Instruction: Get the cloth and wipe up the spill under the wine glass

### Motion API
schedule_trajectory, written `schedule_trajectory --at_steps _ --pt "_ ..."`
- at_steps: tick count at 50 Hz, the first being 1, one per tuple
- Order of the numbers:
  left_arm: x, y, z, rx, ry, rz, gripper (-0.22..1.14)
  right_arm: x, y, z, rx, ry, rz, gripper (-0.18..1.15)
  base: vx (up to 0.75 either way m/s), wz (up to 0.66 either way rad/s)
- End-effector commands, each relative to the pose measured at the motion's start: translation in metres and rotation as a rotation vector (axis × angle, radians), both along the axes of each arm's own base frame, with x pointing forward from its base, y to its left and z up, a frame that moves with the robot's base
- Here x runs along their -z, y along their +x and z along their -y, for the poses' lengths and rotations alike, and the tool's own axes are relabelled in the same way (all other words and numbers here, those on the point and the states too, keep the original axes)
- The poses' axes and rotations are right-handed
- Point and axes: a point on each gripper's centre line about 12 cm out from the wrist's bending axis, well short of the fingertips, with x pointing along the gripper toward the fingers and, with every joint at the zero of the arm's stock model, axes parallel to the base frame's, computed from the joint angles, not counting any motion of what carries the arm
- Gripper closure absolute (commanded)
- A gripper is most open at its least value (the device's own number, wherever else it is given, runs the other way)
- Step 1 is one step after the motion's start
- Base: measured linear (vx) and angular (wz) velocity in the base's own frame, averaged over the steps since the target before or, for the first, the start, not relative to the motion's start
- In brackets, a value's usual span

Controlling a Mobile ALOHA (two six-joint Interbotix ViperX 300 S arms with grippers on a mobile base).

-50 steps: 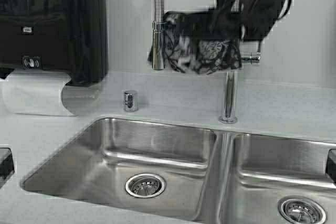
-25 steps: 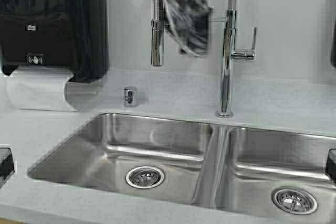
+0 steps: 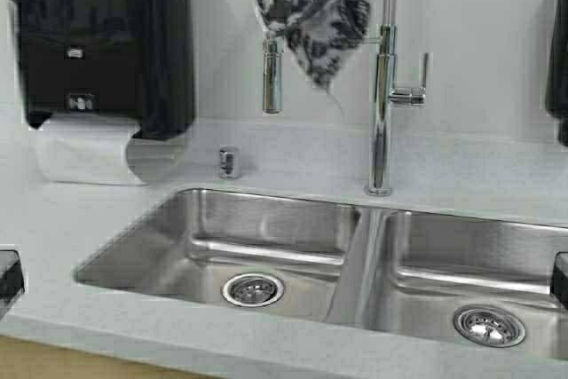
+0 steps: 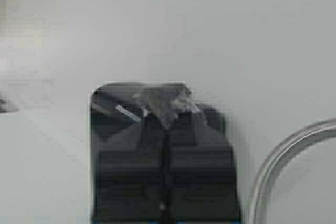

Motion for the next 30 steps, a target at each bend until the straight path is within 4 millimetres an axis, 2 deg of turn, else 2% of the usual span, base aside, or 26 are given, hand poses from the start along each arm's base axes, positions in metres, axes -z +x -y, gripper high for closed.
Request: schedule_trajectory --at_steps 1,10,30 --pt "-0.003 0.001 0.000 -0.002 -0.009 0.006 0.89 -0.001 -0.014 0.000 -0.020 -0.007 -0.006 0.91 -0.10 0.12" --pt "-0.006 -0.002 -0.001 -0.002 -0.026 0.024 0.89 0.025 -0.024 -0.003 -0.042 -0.048 -0.066 0.91 -0.13 0.15" --pt "-0.009 -0.004 -0.001 -0.003 -0.037 0.043 0.89 0.064 -0.033 0.002 -0.046 -0.107 -0.144 0.91 -0.13 0.25"
